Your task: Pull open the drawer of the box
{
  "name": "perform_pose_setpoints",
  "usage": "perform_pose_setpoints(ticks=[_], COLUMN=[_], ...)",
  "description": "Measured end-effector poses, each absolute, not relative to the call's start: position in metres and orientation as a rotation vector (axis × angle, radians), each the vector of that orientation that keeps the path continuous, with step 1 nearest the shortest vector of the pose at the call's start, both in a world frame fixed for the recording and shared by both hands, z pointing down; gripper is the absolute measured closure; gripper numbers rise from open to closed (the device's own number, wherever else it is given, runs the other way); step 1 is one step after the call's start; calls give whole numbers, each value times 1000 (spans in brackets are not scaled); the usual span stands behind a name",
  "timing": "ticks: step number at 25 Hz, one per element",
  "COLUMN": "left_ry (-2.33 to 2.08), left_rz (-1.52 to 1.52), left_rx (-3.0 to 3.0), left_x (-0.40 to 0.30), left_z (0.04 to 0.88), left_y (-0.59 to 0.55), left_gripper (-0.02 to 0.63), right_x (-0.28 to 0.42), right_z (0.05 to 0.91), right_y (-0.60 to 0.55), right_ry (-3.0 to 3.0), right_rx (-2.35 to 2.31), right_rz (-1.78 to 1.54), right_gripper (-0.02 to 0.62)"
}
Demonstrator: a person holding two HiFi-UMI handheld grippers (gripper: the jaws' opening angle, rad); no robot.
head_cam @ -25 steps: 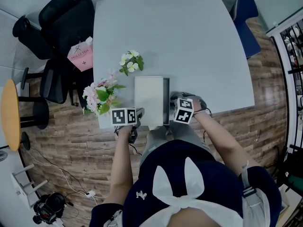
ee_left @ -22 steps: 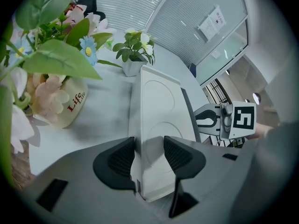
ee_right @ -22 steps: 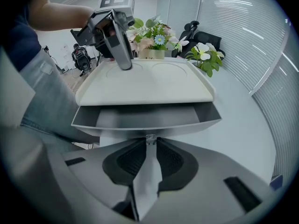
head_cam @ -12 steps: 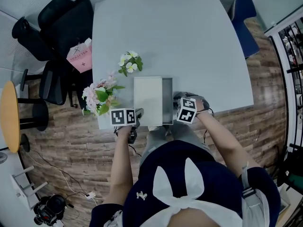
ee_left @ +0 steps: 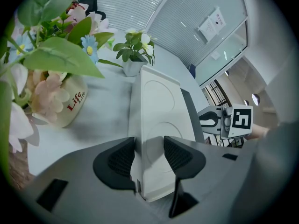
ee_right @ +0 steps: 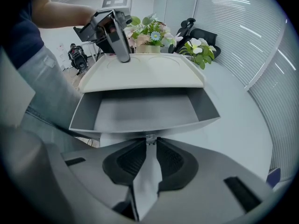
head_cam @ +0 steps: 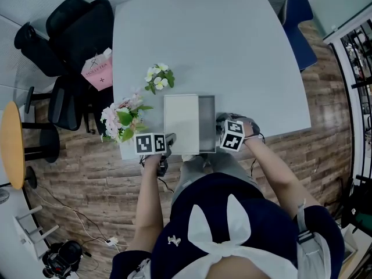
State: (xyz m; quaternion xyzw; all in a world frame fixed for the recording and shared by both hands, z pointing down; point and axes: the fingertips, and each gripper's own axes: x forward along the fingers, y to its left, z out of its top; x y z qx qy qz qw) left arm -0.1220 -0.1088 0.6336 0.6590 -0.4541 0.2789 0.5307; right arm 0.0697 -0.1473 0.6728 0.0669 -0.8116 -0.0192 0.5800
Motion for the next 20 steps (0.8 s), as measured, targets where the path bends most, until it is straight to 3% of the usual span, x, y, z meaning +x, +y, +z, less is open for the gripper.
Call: perform_pose_setpoints(ticks=[20], left_ry=[-1083], left_rz=[651], left_rx=[1576], left_x=[-123], left_z=[635], left_y=[-108], left_gripper=[397], right_x=[87], right_z=[674], right_y=[-148], right_ry=[-1869], right_rx=[172], right_rz=[-38], right_gripper=[523])
